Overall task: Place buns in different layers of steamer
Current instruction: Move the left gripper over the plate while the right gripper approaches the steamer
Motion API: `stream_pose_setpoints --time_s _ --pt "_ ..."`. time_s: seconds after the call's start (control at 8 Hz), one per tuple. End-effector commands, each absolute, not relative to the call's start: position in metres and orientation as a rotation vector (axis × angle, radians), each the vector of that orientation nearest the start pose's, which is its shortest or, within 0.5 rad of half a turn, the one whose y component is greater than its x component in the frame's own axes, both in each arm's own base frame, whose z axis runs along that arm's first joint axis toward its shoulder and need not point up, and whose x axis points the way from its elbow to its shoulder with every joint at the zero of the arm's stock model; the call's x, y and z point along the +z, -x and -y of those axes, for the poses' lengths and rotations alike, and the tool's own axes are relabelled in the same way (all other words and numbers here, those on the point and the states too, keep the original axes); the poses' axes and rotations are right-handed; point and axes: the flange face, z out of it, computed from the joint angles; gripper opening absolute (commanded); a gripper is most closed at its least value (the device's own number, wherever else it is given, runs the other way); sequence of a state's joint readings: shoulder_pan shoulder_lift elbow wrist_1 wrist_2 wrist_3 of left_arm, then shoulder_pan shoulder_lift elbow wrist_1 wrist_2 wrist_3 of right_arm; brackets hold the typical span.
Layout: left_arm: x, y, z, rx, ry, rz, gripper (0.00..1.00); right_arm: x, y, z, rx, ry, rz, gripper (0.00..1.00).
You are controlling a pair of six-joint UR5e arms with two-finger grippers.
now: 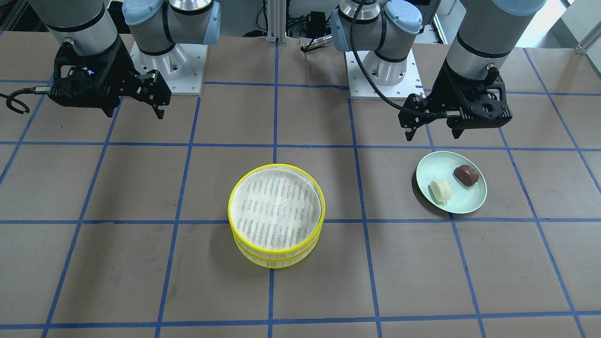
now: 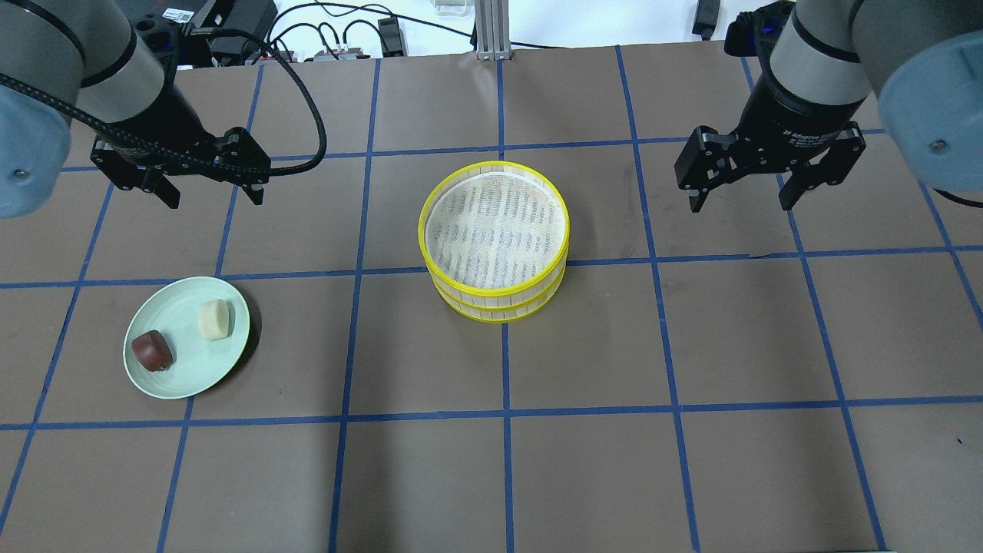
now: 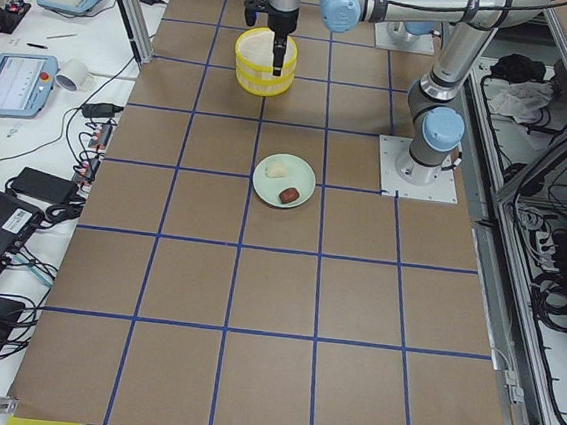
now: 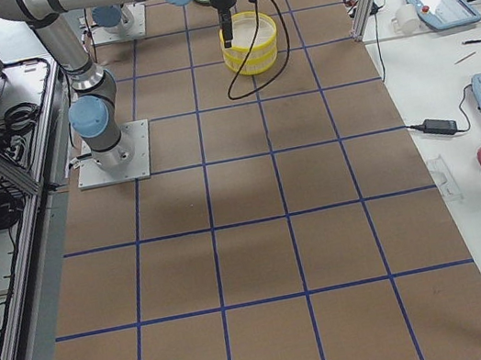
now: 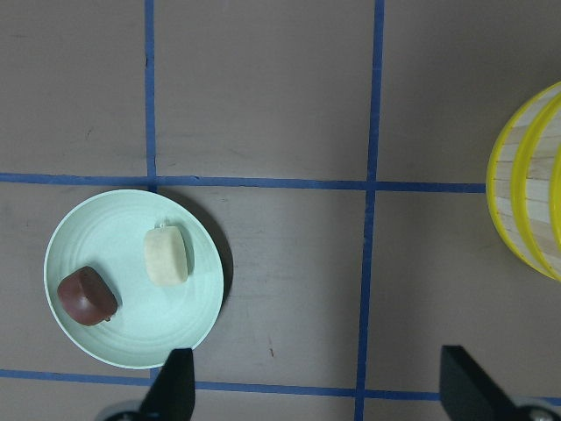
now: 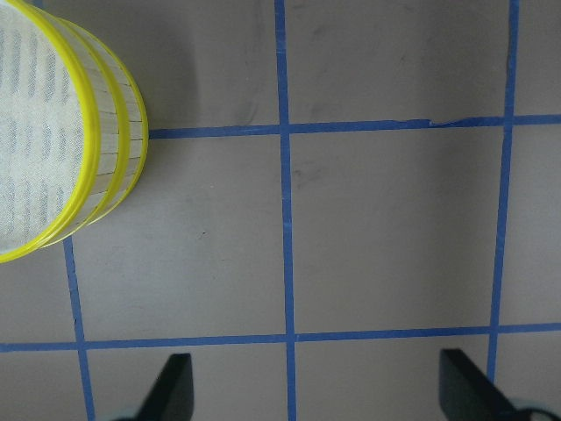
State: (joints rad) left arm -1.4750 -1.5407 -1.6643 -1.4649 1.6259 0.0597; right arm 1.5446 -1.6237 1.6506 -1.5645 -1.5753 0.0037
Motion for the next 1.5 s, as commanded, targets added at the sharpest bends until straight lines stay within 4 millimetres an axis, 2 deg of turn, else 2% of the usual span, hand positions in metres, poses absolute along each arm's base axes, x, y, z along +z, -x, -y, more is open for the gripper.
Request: stream_pose_setpoints --time_s 0.0,0.12,0.38,0.62,0.75,0.88,1.12,1.25,1.38 --pt "0.466 0.068 0.494 -0.047 0.096 -3.082 1.0 0.465 -0.12 0.476 0.065 -0.074 -3.145 1.0" --pt "0.457 0.048 0.497 -0.007 0.135 -3.083 1.0 0.458 -0.12 0.488 0.036 -0.07 -3.142 1.0" --pt "0.427 -0.005 0.508 0.09 0.294 -3.086 1.0 0.445 -0.128 0.499 0.058 -0.07 -3.062 1.0" --pt "0.392 -0.041 0.516 0.191 0.392 -3.084 1.0 0.428 -0.129 0.508 0.094 -0.064 -3.073 1.0" --pt "0.367 -0.054 0.521 0.264 0.425 -3.088 1.0 0.418 -0.131 0.513 0.125 -0.056 -3.07 1.0" --pt "0.349 -0.059 0.525 0.305 0.431 -3.086 1.0 0.407 -0.145 0.524 0.087 -0.036 -3.068 1.0" --pt "0.317 -0.059 0.527 0.402 0.426 -3.088 1.0 0.37 -0.202 0.543 0.009 -0.089 -3.079 1.0" --pt "0.295 -0.063 0.529 0.467 0.416 -3.061 1.0 0.35 -0.224 0.545 0.037 -0.084 -3.084 1.0" --pt "0.275 -0.068 0.534 0.503 0.404 -3.032 1.0 0.33 -0.235 0.551 0.05 -0.124 -3.091 1.0"
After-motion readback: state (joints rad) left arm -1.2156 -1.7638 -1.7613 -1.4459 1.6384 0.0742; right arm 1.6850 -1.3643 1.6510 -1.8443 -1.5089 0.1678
